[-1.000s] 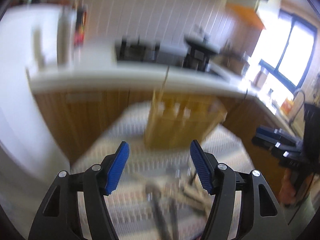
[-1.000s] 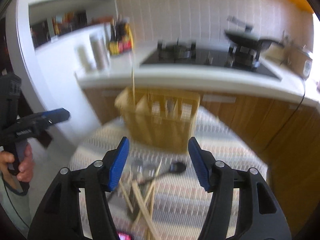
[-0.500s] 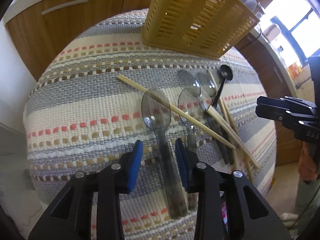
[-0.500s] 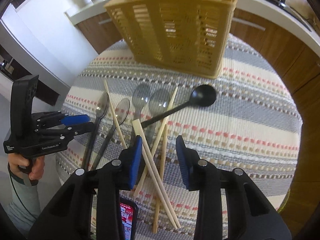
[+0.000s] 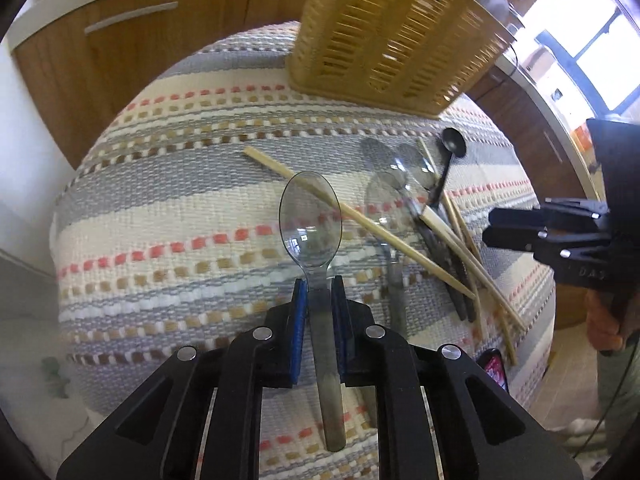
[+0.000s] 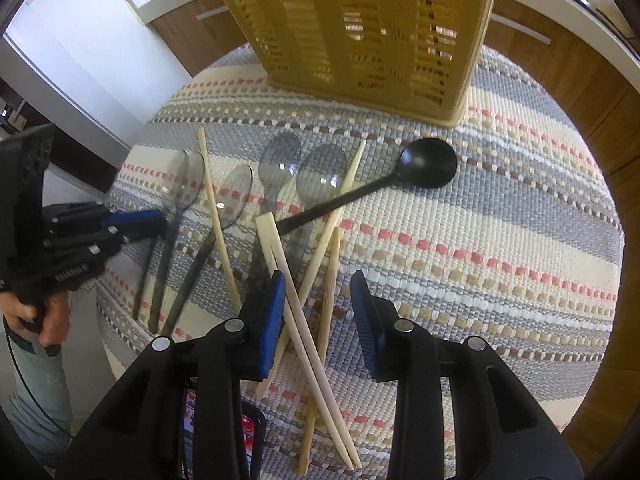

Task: Organize utensils
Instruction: 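Grasp a clear spoon with the left tool while the right tool grasps chopsticks, then carry the chopsticks in the right tool and drop them into the caddy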

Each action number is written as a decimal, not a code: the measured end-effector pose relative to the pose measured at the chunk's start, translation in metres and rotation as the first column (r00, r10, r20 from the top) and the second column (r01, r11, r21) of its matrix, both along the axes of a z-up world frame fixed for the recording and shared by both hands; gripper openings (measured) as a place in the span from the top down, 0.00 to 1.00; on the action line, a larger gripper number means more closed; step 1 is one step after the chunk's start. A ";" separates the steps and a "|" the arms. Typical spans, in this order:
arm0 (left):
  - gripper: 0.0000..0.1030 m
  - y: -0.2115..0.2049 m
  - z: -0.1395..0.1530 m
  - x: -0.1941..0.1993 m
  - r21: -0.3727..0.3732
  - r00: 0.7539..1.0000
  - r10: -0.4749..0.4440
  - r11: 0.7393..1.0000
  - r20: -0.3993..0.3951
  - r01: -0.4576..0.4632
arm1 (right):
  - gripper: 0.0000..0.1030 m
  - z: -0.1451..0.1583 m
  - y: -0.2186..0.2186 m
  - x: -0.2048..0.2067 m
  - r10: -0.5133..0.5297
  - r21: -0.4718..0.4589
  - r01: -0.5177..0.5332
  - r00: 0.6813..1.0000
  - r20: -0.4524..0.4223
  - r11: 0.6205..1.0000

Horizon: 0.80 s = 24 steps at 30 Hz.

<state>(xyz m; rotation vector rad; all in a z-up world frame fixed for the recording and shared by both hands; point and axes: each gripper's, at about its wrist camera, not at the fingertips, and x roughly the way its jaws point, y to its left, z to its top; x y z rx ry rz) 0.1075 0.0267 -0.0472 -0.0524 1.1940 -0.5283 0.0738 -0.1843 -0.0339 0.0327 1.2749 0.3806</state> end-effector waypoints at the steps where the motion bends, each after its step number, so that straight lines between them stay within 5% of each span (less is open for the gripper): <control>1: 0.89 0.003 0.000 0.000 0.011 1.000 0.005 1.000 0.003 -0.005 | 0.70 -0.003 0.001 0.000 0.008 -0.006 -0.008 1.000 -0.007 1.000; 20: 0.82 0.008 0.001 -0.004 0.161 1.000 0.016 0.987 0.014 -0.018 | 0.73 -0.027 0.051 0.007 0.167 -0.163 -0.172 0.985 -0.042 0.971; 24: 0.87 -0.007 0.000 -0.008 0.245 0.999 -0.006 0.970 0.049 -0.006 | 0.90 -0.025 0.062 -0.002 0.195 -0.197 -0.197 0.980 -0.027 0.961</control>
